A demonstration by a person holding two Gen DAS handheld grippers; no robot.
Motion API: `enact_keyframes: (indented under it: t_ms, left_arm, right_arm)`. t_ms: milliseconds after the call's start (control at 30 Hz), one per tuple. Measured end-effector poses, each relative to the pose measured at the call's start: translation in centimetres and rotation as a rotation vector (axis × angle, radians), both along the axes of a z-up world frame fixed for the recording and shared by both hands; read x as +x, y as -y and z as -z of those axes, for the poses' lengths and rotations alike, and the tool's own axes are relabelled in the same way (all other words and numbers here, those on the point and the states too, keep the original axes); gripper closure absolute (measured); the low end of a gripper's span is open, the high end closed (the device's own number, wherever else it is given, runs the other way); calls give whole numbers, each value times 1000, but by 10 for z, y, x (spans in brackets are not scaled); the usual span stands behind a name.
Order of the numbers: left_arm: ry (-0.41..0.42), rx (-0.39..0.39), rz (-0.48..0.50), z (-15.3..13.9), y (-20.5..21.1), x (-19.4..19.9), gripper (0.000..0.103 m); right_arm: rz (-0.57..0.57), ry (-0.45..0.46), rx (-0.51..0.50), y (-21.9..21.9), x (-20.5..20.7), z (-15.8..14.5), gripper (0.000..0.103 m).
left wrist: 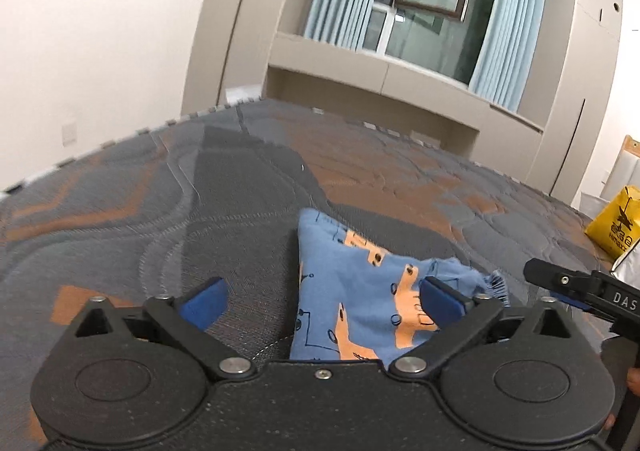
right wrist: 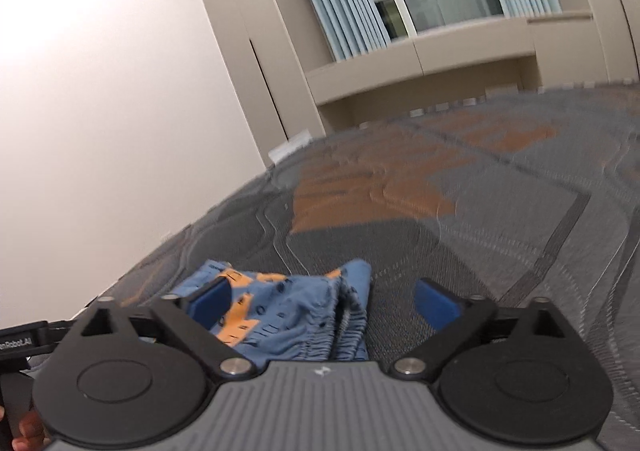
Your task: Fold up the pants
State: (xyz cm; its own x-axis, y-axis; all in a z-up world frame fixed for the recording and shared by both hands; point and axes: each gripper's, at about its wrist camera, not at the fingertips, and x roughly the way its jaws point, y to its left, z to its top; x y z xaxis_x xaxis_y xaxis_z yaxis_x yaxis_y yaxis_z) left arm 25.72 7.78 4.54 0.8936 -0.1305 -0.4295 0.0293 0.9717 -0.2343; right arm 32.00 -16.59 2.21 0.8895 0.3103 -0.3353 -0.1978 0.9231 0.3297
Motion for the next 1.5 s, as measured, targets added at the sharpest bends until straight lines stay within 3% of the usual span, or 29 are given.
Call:
enact_keyframes:
  t_ms: [333,733,900,1100,1500]
  left_arm:
    - [63,46,6,-27,17,-63,1]
    - [174,60,-58,-31,34,-127,1]
    - [166,80,-56,-17,39,-154,1]
    - [213,147,-14,6,48,-189,1]
    - [181,193,-38,39,33,-227,1]
  right_arm:
    - [43,148,-62,-2,-77,-31,0]
    - [59,198,-87,0,-148,-38,0]
    - [101,233,-121,-6,-186,-26,0]
    - [114,277,-225,-24,-224,-7,0]
    - [184,203,-227,-28,-261,31,0]
